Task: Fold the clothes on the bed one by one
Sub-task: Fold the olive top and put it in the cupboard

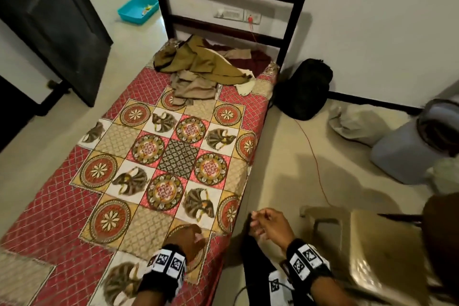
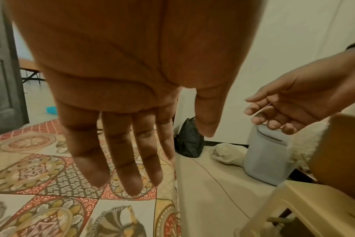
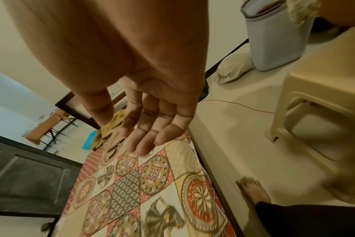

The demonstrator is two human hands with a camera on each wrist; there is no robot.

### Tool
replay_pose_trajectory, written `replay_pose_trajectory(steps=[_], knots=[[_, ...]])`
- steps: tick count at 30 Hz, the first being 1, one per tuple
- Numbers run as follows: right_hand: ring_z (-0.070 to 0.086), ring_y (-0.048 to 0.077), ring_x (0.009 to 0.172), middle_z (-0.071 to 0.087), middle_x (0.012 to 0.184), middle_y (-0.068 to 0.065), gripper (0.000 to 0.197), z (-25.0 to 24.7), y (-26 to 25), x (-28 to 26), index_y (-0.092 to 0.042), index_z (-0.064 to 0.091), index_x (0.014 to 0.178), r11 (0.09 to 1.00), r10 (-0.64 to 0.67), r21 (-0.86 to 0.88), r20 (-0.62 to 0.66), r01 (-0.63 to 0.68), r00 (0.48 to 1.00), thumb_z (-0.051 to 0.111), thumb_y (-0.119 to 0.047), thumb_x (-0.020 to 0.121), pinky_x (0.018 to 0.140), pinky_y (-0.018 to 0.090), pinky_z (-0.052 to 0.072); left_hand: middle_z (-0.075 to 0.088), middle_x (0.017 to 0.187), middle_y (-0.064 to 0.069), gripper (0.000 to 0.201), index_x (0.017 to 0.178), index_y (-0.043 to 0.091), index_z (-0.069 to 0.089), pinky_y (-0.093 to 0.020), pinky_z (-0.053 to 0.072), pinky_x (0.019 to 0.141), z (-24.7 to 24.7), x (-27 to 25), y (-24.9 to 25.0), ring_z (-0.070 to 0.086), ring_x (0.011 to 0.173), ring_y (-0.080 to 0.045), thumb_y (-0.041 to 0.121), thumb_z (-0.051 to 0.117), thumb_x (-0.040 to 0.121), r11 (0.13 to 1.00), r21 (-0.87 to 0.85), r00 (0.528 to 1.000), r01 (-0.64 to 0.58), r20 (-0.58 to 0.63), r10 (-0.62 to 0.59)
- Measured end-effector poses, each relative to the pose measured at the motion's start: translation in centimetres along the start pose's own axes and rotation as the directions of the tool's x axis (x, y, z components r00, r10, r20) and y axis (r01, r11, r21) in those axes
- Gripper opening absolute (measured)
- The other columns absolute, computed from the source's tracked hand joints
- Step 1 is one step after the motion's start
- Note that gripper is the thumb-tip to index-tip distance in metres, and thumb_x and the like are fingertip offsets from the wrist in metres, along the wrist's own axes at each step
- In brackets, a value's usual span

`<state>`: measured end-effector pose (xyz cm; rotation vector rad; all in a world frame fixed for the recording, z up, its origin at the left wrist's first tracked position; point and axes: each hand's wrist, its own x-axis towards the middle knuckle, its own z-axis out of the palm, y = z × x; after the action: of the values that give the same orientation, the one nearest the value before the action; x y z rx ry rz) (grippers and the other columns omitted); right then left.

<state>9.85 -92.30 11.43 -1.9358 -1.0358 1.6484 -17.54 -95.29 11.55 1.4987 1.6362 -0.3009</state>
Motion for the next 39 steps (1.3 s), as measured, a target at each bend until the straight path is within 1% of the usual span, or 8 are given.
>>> replay_pose_trajectory(steps=[5, 14, 17, 22, 27, 31, 35, 39], knots=[[0.062, 0.024, 0.061, 0.073, 0.074, 0.004, 0.022, -5.9, -8.2, 14.0, -0.004, 0.066, 0.085, 0.986, 0.040, -0.162, 0.084, -0.026, 0.996, 0.065, -0.025, 0.093, 0.058, 0.037, 0.053, 0.073, 0.107, 0.000, 0.060, 0.121, 0.020, 0.060, -0.031, 0.050, 0.096, -7.2, 13.5, 6.9, 0.067, 0.104, -0.022, 0.067, 0.053, 0.085, 0.984, -0.171, 0.995, 0.054, 0.086, -0.039], [0.073, 0.025, 0.074, 0.077, 0.091, 0.006, 0.016, -13.3, -20.6, 33.9, -0.015, 0.063, 0.087, 0.877, 0.165, -0.468, 0.081, -0.108, 0.983, 0.057, -0.027, 0.095, 0.054, 0.024, 0.051, 0.069, 0.116, -0.009, 0.028, 0.117, 0.021, 0.064, -0.028, 0.050, 0.081, -18.2, 33.8, 15.6, 0.064, 0.102, -0.028, 0.040, 0.061, 0.096, 0.893, -0.405, 0.980, 0.196, 0.067, -0.185], [0.069, 0.022, 0.068, 0.075, 0.092, 0.009, 0.015, -14.5, -24.5, 40.3, -0.010, 0.063, 0.096, 0.858, 0.181, -0.503, 0.106, -0.105, 0.978, 0.058, -0.024, 0.098, 0.045, 0.017, 0.044, 0.065, 0.120, -0.017, 0.030, 0.123, 0.006, 0.063, -0.028, 0.047, 0.080, -19.2, 39.6, 15.3, 0.062, 0.114, -0.033, 0.022, 0.061, 0.098, 0.831, -0.493, 0.963, 0.258, 0.065, -0.260], [0.074, 0.030, 0.088, 0.076, 0.100, 0.010, 0.023, -17.1, -28.6, 51.2, -0.010, 0.067, 0.107, 0.723, 0.294, -0.684, 0.179, -0.096, 0.939, 0.057, -0.029, 0.098, 0.076, 0.041, 0.058, 0.062, 0.077, -0.006, 0.020, 0.105, 0.003, 0.067, -0.037, 0.051, 0.081, -19.3, 46.0, 14.7, 0.067, 0.098, -0.035, 0.020, 0.066, 0.094, 0.722, -0.553, 0.903, 0.416, 0.155, -0.402], [0.066, 0.037, 0.110, 0.068, 0.124, 0.018, 0.040, -17.2, -36.5, 61.0, -0.001, 0.061, 0.128, 0.544, 0.306, -0.832, 0.312, 0.104, 0.900, 0.054, -0.031, 0.102, 0.095, 0.046, 0.054, 0.067, 0.118, -0.019, 0.019, 0.115, 0.009, 0.064, -0.034, 0.050, 0.086, -22.4, 49.9, 15.8, 0.065, 0.110, -0.033, 0.017, 0.060, 0.098, 0.563, -0.656, 0.853, 0.502, 0.267, -0.448], [0.057, 0.035, 0.124, 0.061, 0.137, 0.015, 0.043, -15.0, -41.9, 70.1, -0.003, 0.059, 0.134, 0.403, 0.227, -0.894, 0.303, 0.194, 0.926, 0.055, -0.033, 0.102, 0.099, 0.035, 0.046, 0.064, 0.079, -0.008, 0.017, 0.081, 0.014, 0.060, -0.034, 0.051, 0.072, -26.5, 53.0, 17.0, 0.061, 0.080, -0.024, 0.015, 0.060, 0.098, 0.390, -0.790, 0.826, 0.474, 0.246, -0.506], [0.053, 0.038, 0.131, 0.053, 0.145, 0.019, 0.066, -10.4, -46.5, 80.3, -0.006, 0.050, 0.144, 0.360, 0.157, -0.890, 0.353, 0.279, 0.922, 0.066, -0.042, 0.091, 0.101, 0.036, 0.044, 0.065, 0.062, -0.009, 0.008, 0.103, 0.002, 0.061, -0.021, 0.040, 0.047, -28.3, 55.8, 17.8, 0.053, 0.051, -0.019, 0.000, 0.055, 0.098, 0.050, -0.923, 0.716, 0.381, 0.261, -0.647], [0.037, 0.034, 0.144, 0.030, 0.161, 0.018, 0.092, -2.3, -53.3, 86.7, -0.008, 0.023, 0.158, 0.382, 0.077, -0.839, 0.447, 0.388, 0.891, 0.069, -0.048, 0.090, 0.115, 0.039, 0.035, 0.065, 0.068, 0.004, 0.022, 0.085, 0.020, 0.061, -0.028, 0.046, 0.070, -29.5, 57.4, 22.1, 0.056, 0.068, -0.019, 0.000, 0.057, 0.095, -0.131, -0.945, 0.627, 0.300, 0.299, -0.720]])
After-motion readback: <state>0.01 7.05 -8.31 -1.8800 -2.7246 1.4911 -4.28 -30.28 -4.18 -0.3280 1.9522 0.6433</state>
